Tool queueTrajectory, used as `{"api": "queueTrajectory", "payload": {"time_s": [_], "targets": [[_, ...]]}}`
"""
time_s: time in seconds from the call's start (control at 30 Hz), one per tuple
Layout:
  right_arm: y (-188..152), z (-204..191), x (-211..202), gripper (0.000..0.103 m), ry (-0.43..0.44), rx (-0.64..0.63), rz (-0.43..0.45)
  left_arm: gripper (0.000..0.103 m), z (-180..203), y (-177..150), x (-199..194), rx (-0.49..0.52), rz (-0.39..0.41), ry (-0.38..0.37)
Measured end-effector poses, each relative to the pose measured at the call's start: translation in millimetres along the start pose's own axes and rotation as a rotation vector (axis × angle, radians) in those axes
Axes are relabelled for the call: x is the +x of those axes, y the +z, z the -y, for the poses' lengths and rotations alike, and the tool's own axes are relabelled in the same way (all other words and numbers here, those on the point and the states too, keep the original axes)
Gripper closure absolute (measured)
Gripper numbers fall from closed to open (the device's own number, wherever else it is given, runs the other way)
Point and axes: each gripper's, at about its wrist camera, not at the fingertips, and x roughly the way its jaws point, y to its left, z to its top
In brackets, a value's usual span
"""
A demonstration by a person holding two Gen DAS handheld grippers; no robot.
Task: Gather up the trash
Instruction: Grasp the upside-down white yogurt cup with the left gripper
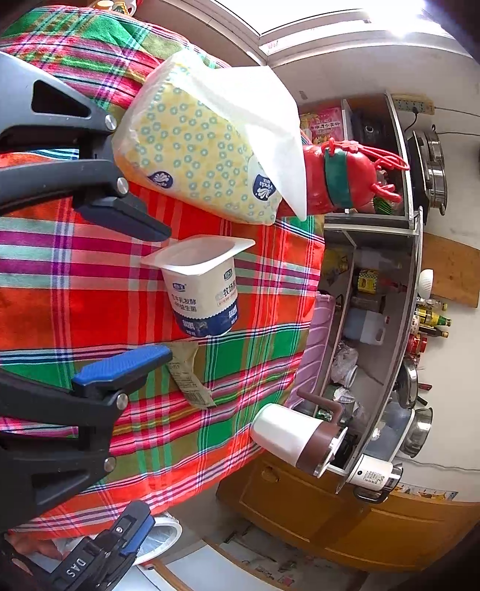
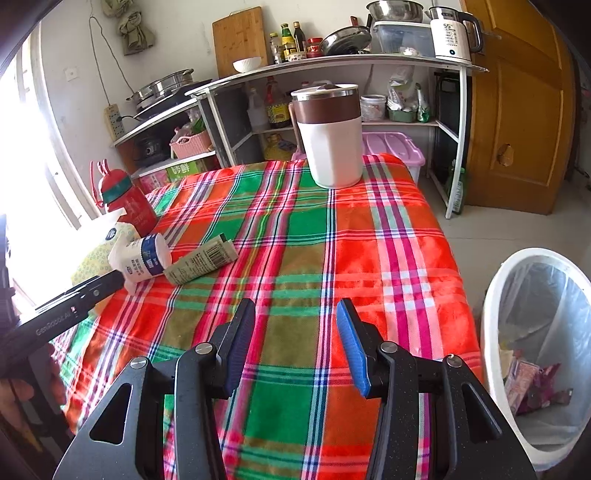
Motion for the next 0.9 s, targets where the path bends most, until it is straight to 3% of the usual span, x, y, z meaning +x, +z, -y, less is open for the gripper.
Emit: {"api": "queueTrajectory", "payload": {"time_s": [0.13,0.43,0.63,0.73,0.8,0.9], "targets": [[1,4,4,0.056,-0.005,0.01,-0.006,0.042,3,3,11,-0.012,-0.03,-0.069],[2,15,6,0.056,-0.018,0.054,-0.012,0.042,46,-1,14,0.088,-0.055,-0.18],[3,11,8,0.056,-0.017,0.039,-0.012,0.042,48,-1,0,0.101,-0.043,-0.203],[5,8,12,0.056,-0.011,0.038,-0.013,0.042,40,0,-21,0.11,0.023,-0.148],[6,6,14,0.056,-0.006,0.032,-0.014,0.036,30,4,-29,0.086,0.062,-0.093],[7,1,19,0.056,-0.001,0.029,-0.021,0.034,17,12,-22,0.054,0.064,-0.017]]}}
